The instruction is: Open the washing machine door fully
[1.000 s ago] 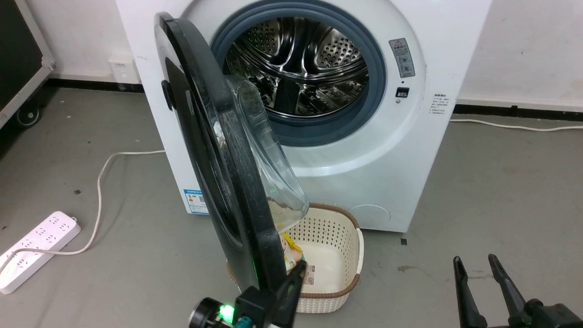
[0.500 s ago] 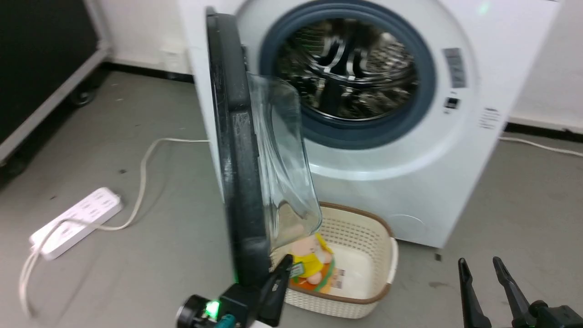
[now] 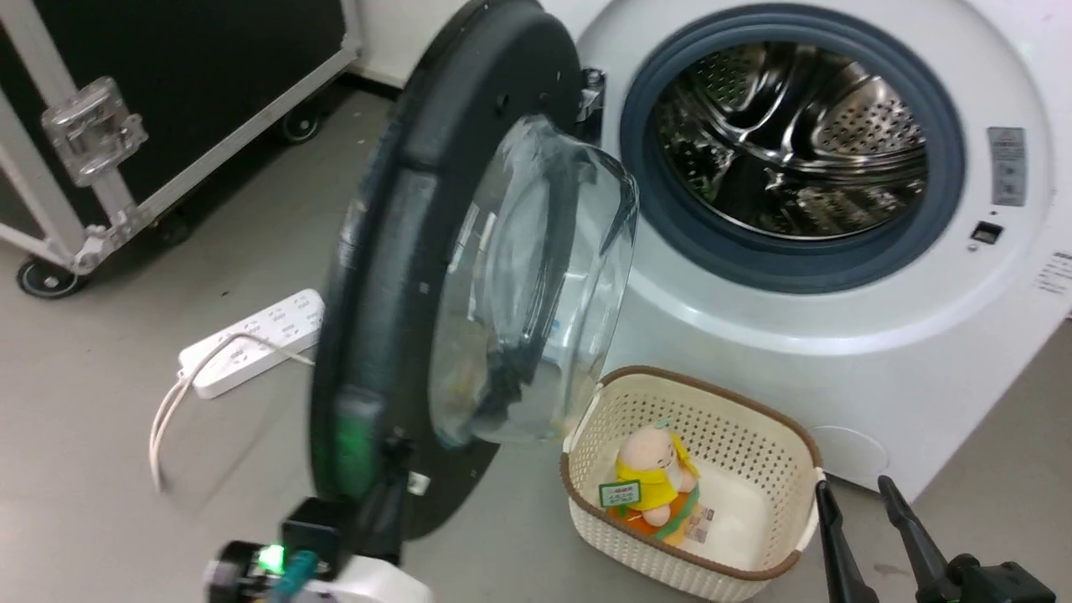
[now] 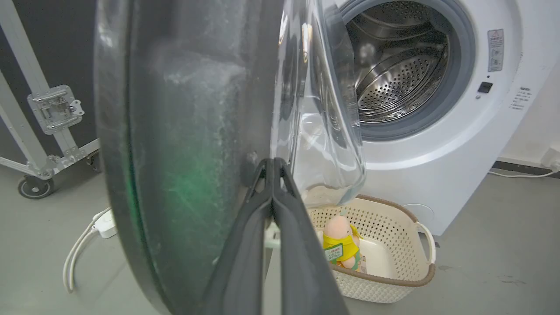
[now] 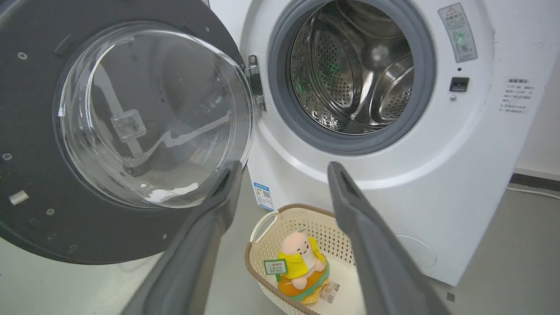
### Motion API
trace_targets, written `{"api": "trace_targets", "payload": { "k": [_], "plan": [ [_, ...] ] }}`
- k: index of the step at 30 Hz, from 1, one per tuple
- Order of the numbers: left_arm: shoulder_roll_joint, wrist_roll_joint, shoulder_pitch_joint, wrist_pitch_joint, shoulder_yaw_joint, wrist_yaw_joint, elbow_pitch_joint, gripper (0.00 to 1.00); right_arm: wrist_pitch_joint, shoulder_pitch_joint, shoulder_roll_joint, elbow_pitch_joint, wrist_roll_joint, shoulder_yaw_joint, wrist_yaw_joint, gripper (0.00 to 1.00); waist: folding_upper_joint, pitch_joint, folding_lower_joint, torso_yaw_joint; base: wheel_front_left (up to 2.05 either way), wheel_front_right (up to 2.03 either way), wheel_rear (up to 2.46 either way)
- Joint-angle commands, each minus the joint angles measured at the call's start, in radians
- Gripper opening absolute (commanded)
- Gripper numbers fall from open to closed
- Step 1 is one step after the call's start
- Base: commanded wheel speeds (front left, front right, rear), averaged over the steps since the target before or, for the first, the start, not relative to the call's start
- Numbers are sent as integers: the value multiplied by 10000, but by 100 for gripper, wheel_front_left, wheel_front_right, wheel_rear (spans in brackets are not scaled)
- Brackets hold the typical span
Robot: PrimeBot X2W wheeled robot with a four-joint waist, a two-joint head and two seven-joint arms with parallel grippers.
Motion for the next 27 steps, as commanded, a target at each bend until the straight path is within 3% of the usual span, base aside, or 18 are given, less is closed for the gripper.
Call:
{"api": "trace_targets", "payload": {
  "k": [1,14,27],
  "plan": [
    [204,-58,-126,74,180,33,33,0,-43,-7,30,49,-37,46,10,100,0,146,0,83,0,0,0],
    [1577,-953,-1517,150,2027,1,986,0,-43,-468,-60,-9,-673,147,10,100,0,1821,0,-367,0,0,0],
    [3163,-2097,-3744,-302,4051,-168,3693,0,-43,-1028,-524,-108,-780,46,10,100,0,3134,0,-710,0,0,0]
  ]
}}
